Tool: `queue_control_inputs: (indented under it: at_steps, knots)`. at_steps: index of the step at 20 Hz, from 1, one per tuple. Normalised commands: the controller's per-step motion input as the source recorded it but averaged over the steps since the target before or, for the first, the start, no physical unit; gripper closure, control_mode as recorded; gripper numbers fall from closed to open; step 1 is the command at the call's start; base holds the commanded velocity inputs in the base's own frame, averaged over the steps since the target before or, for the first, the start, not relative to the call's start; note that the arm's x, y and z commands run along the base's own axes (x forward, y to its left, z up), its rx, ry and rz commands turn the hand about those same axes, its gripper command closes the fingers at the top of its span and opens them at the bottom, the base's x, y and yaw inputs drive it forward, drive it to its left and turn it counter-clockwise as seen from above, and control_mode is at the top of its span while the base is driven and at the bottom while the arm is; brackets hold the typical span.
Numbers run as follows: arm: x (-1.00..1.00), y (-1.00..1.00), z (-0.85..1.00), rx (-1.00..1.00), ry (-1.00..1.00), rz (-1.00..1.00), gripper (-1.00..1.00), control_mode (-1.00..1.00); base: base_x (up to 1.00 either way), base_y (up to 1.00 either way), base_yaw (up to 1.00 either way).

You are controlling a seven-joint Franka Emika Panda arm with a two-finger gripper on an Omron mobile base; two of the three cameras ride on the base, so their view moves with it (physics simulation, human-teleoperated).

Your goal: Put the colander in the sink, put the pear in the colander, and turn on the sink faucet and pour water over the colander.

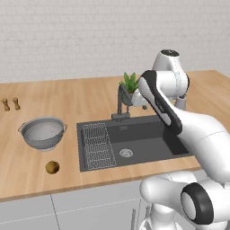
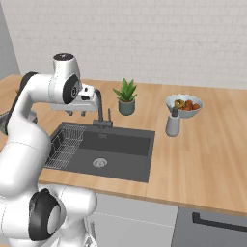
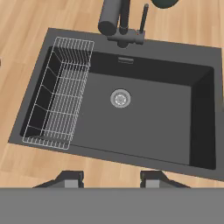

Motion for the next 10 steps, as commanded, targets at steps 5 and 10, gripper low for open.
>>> queue_control_inputs:
  at_steps: [5,10]
  knots:
    - [0.02,0.07,-0.01,0.0,0.01,0.0,-1.0,-1.0,0.0,0.0,0.0]
    - [0.0,0.54,-0.11,0.0,0.0,-0.01,-1.0,-1.0,0.0,0.0,0.0]
